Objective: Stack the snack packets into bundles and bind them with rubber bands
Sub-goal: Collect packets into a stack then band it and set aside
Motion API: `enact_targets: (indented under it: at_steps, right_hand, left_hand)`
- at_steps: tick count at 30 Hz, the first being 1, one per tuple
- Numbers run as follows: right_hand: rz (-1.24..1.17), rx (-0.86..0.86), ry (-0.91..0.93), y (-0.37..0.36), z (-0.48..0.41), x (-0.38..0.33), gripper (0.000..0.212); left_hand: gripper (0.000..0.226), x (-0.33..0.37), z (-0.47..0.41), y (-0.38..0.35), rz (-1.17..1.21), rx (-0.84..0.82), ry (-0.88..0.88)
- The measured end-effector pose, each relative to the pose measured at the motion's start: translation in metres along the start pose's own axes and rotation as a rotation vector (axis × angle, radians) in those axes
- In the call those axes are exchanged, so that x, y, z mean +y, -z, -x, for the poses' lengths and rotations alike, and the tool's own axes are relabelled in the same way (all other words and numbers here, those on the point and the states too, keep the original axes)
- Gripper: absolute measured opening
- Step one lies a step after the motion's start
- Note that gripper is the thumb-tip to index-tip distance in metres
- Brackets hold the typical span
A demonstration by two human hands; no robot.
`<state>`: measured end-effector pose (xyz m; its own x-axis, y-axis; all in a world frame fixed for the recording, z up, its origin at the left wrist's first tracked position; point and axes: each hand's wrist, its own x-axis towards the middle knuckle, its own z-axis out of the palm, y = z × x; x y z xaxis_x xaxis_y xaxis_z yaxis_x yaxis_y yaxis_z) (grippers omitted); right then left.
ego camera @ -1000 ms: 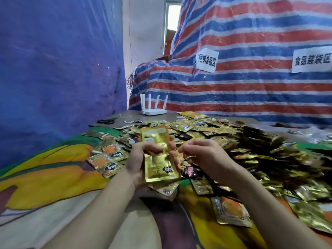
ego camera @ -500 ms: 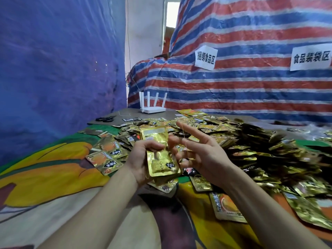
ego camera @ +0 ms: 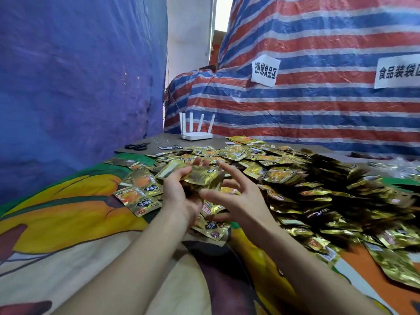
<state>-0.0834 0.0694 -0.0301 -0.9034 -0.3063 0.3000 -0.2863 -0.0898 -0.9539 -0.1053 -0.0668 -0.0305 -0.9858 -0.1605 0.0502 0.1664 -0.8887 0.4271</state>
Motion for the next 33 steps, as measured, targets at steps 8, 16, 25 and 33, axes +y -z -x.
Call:
enact_targets:
  at_steps: [8,16,25,33]
  right_hand:
    - [-0.033,0.162,0.157,-0.012,0.0,0.009,0.079]
    - [-0.033,0.178,0.151,-0.005,-0.005,0.012,0.078]
    - [-0.232,0.115,-0.011,0.011,-0.012,0.005,0.031]
    - [0.141,0.082,-0.063,0.017,-0.009,-0.007,0.035]
  left_hand:
    - [0.035,-0.021,0.007,-0.007,-0.186,-0.039,0.03]
    - [0.038,-0.015,0.006,-0.007,-0.32,-0.084,0.039]
    - [0.046,-0.004,0.008,-0.004,-0.251,-0.153,0.158]
    - [0.038,-0.016,0.013,-0.006,-0.474,-0.192,0.139]
